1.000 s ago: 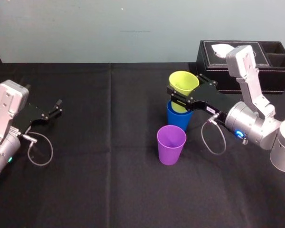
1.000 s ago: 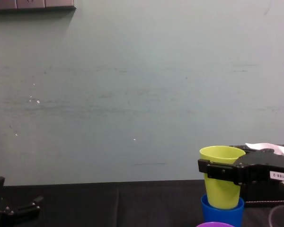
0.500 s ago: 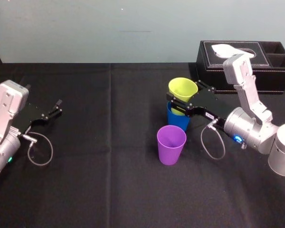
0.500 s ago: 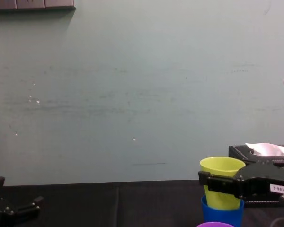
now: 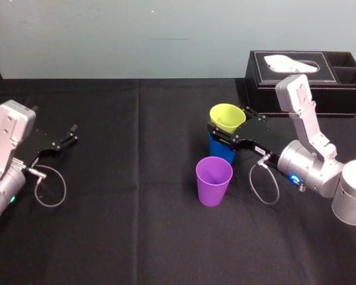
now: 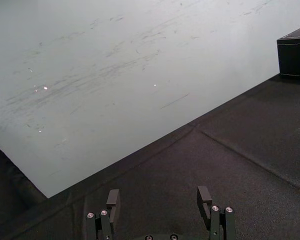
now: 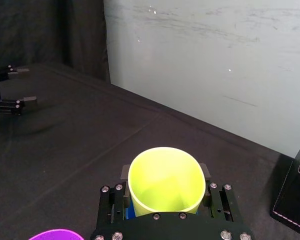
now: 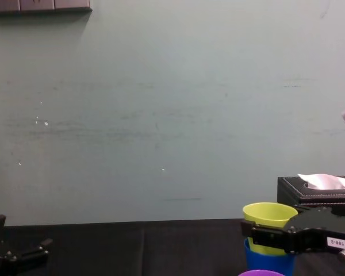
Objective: Stack the three plastic cups sequentially using one hand.
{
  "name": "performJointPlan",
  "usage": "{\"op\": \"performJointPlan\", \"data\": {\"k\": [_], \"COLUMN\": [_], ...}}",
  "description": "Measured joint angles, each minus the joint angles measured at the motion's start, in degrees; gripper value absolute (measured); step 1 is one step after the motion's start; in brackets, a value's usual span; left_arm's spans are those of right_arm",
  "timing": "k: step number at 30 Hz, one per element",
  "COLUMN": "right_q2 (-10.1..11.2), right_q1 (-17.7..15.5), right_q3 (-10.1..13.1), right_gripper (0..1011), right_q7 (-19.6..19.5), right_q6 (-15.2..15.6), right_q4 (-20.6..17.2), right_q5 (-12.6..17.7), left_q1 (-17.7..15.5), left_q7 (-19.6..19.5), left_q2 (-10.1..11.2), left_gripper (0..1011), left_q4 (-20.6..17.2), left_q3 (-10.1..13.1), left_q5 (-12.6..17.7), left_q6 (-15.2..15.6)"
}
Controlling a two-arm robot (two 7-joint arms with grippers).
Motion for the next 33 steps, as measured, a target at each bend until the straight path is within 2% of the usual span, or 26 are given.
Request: {"op": "performJointPlan", "data": {"k": [33], "right_q2": [-0.06], "right_q1": [-0.18], "right_q3": [0.16], "right_gripper": [761], "right_q7": [-0.19], "right_q6": [-0.24], "right_q4": [-0.15], "right_q5": [-0.04], "left_q1": [0.0], "left_q7": [0.0], "left_q2": [0.0], "left_gripper": [1011], "left_q4": [0.0], "left_q3": [0.0], "left_q5": [0.0], "left_q6": [0.0]}}
